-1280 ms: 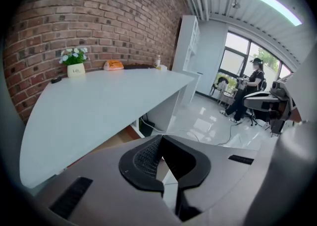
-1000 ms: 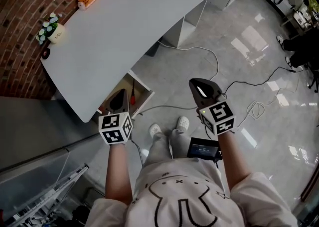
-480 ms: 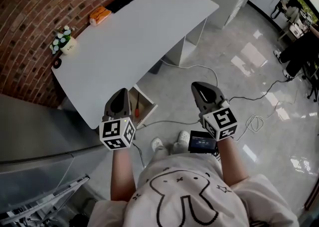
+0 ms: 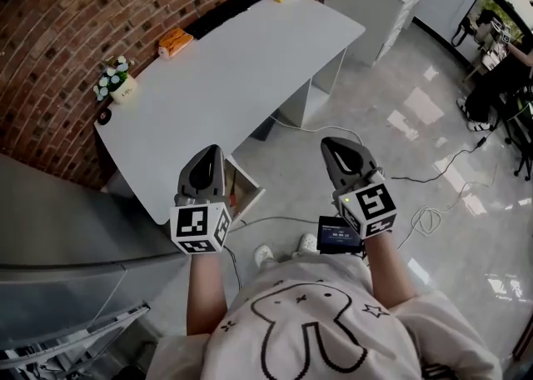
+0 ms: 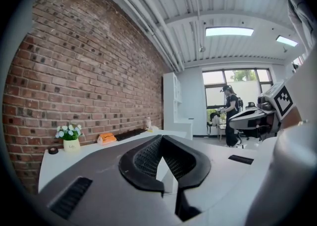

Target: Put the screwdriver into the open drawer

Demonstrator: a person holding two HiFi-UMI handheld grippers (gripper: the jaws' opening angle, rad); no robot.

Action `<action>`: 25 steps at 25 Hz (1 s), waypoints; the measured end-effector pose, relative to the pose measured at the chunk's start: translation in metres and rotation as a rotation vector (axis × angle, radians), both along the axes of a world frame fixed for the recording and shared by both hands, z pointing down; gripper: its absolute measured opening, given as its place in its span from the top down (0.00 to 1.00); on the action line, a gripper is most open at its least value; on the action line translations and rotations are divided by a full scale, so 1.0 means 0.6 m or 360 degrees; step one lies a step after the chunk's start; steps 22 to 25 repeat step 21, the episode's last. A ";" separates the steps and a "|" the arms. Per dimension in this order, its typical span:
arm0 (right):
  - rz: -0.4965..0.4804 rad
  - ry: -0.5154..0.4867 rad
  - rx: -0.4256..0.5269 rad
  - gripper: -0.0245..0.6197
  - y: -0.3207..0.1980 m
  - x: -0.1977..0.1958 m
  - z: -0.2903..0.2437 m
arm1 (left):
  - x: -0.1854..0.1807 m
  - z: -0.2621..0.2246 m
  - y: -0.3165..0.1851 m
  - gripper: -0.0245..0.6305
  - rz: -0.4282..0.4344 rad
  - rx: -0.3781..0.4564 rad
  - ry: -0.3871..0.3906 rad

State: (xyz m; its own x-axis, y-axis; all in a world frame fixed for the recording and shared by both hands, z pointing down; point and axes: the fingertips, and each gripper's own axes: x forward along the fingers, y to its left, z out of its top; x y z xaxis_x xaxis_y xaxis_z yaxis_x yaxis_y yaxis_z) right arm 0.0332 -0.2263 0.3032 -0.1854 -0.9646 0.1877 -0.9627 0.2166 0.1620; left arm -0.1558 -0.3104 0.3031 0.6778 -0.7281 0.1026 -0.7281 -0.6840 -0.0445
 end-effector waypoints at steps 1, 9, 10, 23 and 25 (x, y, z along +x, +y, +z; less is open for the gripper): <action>-0.0009 0.0000 0.0011 0.93 -0.001 -0.002 -0.003 | 0.003 -0.005 0.000 0.94 0.0003 0.0020 -0.0006; -0.0062 -0.0002 0.0067 0.93 0.000 -0.014 -0.022 | 0.004 -0.029 0.010 0.94 0.0001 0.0073 -0.0012; -0.0065 -0.0002 0.0075 0.93 -0.001 -0.014 -0.025 | 0.003 -0.031 0.010 0.94 0.0000 0.0081 -0.0011; -0.0081 0.0010 0.0123 0.93 -0.006 -0.018 -0.045 | 0.002 -0.058 0.012 0.94 0.0001 0.0138 0.0022; -0.0081 0.0010 0.0123 0.93 -0.006 -0.018 -0.045 | 0.002 -0.058 0.012 0.94 0.0001 0.0138 0.0022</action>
